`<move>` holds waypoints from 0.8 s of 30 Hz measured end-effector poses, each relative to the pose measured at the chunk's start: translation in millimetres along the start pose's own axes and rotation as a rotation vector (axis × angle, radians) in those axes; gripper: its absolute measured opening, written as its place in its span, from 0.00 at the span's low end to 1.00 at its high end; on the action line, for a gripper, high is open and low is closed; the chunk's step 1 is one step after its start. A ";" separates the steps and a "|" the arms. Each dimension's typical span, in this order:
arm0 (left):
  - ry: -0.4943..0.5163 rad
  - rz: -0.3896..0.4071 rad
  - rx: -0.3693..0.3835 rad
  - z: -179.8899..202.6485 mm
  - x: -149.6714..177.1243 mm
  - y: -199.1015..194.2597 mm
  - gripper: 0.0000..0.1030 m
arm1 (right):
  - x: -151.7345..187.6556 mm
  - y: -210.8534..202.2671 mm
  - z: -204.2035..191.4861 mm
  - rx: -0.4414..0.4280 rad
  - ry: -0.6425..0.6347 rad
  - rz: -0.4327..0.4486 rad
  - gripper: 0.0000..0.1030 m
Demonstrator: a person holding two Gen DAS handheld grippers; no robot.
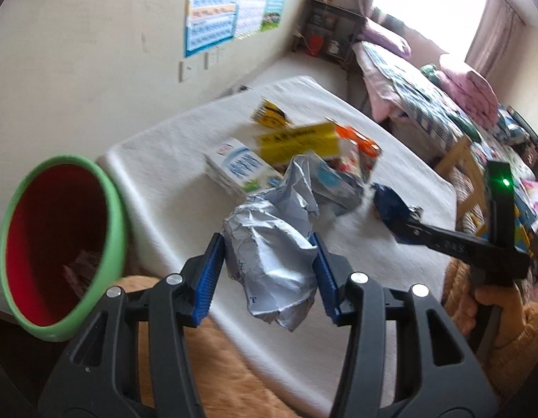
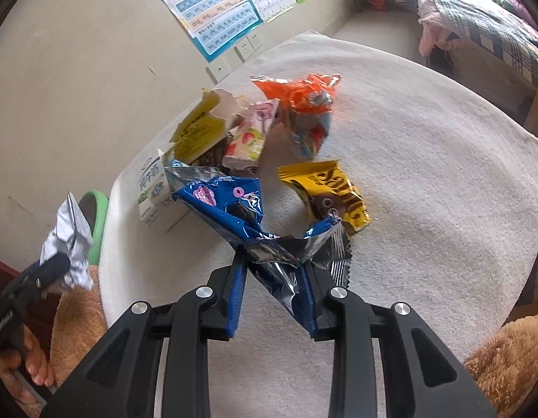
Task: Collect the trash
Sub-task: 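Carry the crumpled paper and blue foil wrapper over the green bin and open both tools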
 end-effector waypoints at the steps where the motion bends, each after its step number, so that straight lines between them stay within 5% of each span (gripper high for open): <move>1: -0.012 0.006 -0.009 -7.1 -2.0 -1.3 0.47 | -0.6 -0.6 -3.3 -0.003 -0.007 0.000 0.27; 24: -0.265 0.089 -0.170 -135.7 7.9 -34.4 0.47 | -6.0 12.8 -107.6 -0.058 -0.209 -0.034 0.27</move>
Point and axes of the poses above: each gripper's, at about its wrist camera, not at the fingertips, and y roughly the way its jaws point, z to its right, x to its underside, the point moved 4 cm from there along y, roughly the way its jaws point
